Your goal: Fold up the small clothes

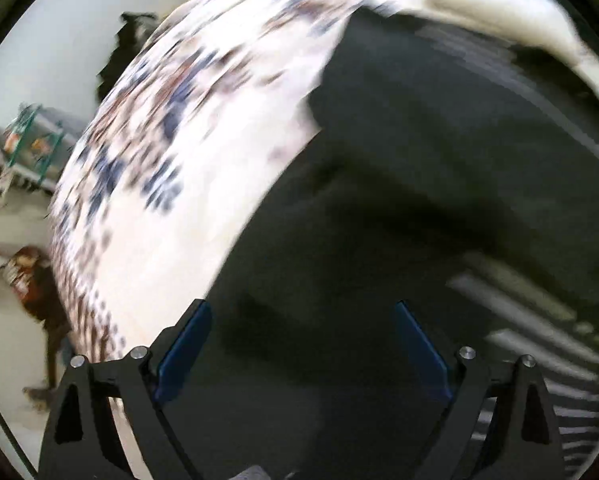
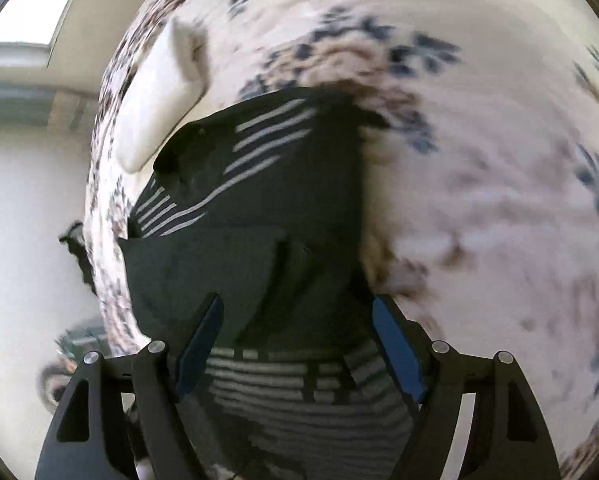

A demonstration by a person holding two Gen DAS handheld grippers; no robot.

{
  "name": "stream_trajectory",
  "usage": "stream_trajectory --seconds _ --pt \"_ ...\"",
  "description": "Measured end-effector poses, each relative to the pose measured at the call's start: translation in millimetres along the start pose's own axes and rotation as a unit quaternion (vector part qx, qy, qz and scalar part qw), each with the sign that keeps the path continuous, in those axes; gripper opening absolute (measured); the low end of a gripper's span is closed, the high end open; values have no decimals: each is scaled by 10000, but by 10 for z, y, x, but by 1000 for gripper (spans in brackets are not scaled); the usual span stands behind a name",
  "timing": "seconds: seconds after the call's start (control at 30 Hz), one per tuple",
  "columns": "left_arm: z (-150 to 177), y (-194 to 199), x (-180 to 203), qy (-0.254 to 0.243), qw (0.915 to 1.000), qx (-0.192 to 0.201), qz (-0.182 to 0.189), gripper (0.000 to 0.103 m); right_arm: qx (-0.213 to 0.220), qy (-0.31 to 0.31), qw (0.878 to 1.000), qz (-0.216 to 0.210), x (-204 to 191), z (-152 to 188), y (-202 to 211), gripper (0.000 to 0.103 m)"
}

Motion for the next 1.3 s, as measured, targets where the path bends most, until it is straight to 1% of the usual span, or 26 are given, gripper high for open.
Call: stream_trajectory --seconds 0.07,0.17,0.23,0.27,0.3,0.33,0.37,0.43,0.47,0.5,0.57,0.6,0.67,0.7,0.77,0.8,0.87,0.9,0.97,1.0,1.03,1.07,1.13,1.17,1.2,1.3 --pt "46 -181 -59 42 9998 -139 -125 93 -78 140 9999 48 -167 -138 -168 79" --pt "78 -385 11 25 9997 -256 -41 93 -278 364 9986 262 -378 -347 -437 79" --pt "56 -457 19 61 9996 -273 -108 100 -642 585 9927 842 -495 -437 -691 78" --pt "36 -478 14 114 9994 -290 -146 103 -819 687 9878 1133 -544 -461 -837 72" --pt "27 -503 7 145 9994 -313 -94 103 -952 767 9840 1295 -569 -467 -940 61" --pt "17 -529 -5 182 9992 -347 -13 103 -1084 846 9790 1506 -591 -465 -1047 26" --pt "9 -544 -16 225 9990 -378 89 103 -1196 990 9718 1773 -634 -450 -1158 6" --pt "4 -578 -66 276 9982 -434 299 103 -971 1067 9719 1861 -724 -448 -1133 6" --pt "2 -589 -87 267 9979 -449 382 103 -743 1138 9740 1813 -805 -455 -1043 6" --pt "1 -597 -102 246 9977 -456 439 103 -374 1259 9760 1735 -944 -463 -859 6" --pt "-1 -615 -136 183 9974 -450 525 103 143 1427 9794 1419 -1147 -451 -531 6" --pt "1 -618 -147 164 9973 -443 555 103 571 1574 9789 1172 -1276 -422 -263 6" --pt "10 -616 -173 157 9971 -436 604 103 1054 1763 9739 968 -1367 -345 43 6" --pt "18 -614 -180 155 9971 -430 612 103 1180 1835 9717 908 -1355 -289 146 6" --pt "36 -611 -208 163 9969 -434 631 103 1032 1888 9721 939 -1221 -174 129 6" --pt "29 -606 -210 175 9968 -443 645 103 773 1888 9737 1015 -1081 -106 42 6" --pt "34 -611 -230 175 9965 -469 673 103 -8 1733 9740 1462 -690 42 -245 10" --pt "35 -609 -244 167 9963 -480 689 103 -521 1582 9722 1645 -458 126 -410 10" --pt "30 -607 -249 137 9960 -485 732 103 -855 1180 9762 1603 -167 184 -476 10" --pt "7 -601 -218 120 9959 -477 753 103 -784 998 9806 1492 -95 169 -434 11" --pt "1 -605 -230 107 9959 -469 770 103 -614 794 9868 1274 -46 133 -348 19" --pt "0 -617 -237 91 9958 -458 789 103 -407 635 9915 1056 -22 80 -255 35" --pt "-2 -636 -238 81 9957 -450 803 103 -74 522 9948 870 -61 -63 -159 50" --pt "6 -648 -240 82 9957 -449 803 103 -10 595 9947 840 -128 -146 -177 50" --pt "13 -669 -240 77 9958 -437 801 103 -39 768 9925 951 -216 -261 -263 50" --pt "31 -686 -240 76 9962 -315 807 103 -333 1321 9793 1498 -438 -448 -618 50"
Point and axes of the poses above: each gripper's, at about its wrist camera, not at the fingertips, and y roughly against the way its jaws point, x to its right, z to its underside, the point moved 4 cm from there along -y, roughly the way its jaws point, and after that the axes turned 11 degrees about -x, right-handed, at the moved point
